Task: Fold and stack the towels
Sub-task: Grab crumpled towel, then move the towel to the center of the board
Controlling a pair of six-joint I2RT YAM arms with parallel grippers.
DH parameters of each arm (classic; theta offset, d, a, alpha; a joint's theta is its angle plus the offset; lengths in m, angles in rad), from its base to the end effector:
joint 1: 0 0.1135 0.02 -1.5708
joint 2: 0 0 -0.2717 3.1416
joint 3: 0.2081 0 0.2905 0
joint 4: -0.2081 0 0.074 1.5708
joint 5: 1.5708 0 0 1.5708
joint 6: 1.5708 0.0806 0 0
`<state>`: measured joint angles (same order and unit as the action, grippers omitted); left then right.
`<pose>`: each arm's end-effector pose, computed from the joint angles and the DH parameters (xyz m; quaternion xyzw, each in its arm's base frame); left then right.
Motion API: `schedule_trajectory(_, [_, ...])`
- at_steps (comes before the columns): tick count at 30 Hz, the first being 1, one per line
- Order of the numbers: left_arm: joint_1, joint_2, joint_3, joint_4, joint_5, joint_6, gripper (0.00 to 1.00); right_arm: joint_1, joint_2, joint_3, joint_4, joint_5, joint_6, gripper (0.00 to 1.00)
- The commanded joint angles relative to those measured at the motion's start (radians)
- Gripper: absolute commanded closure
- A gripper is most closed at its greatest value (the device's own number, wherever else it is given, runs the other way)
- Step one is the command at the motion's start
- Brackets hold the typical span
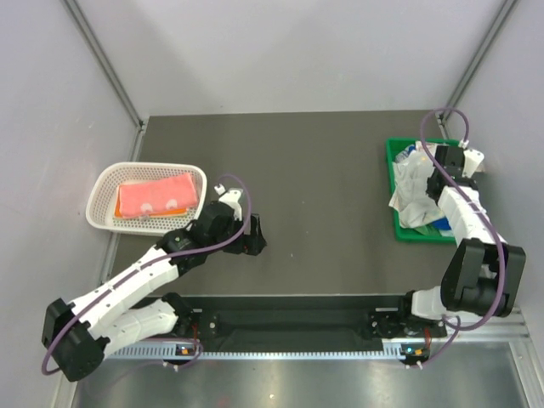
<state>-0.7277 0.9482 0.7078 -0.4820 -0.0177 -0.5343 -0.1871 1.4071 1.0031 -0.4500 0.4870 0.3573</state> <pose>0.2010 -0.1771 0.2226 0.0844 0.9074 -0.2363 0.3371 0.3428 -0.1033 0.2155 0.3258 0.8526 -0.1960 0.3584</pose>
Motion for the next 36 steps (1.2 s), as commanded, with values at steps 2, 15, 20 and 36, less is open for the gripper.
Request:
schedule_trajectory(2, [0.002, -0.078, -0.034, 0.061, -0.051, -0.032, 0.06, 0.0, -0.135, -0.04, 0.013, -0.044, 0.066, 1.0])
schedule_trajectory(15, [0.002, -0.039, -0.01, 0.092, -0.122, -0.039, 0.06, 0.452, -0.126, 0.299, -0.19, 0.002, 0.108, 1.0])
schedule_trajectory(20, [0.002, -0.014, 0.031, 0.068, -0.122, -0.033, 0.06, 0.73, -0.004, 0.479, -0.251, 0.051, 0.123, 1.0])
schedule_trajectory(36, [0.008, -0.08, 0.059, -0.01, -0.254, -0.079, 0.05, 1.106, -0.114, -0.013, -0.039, 0.061, 0.29, 1.0])
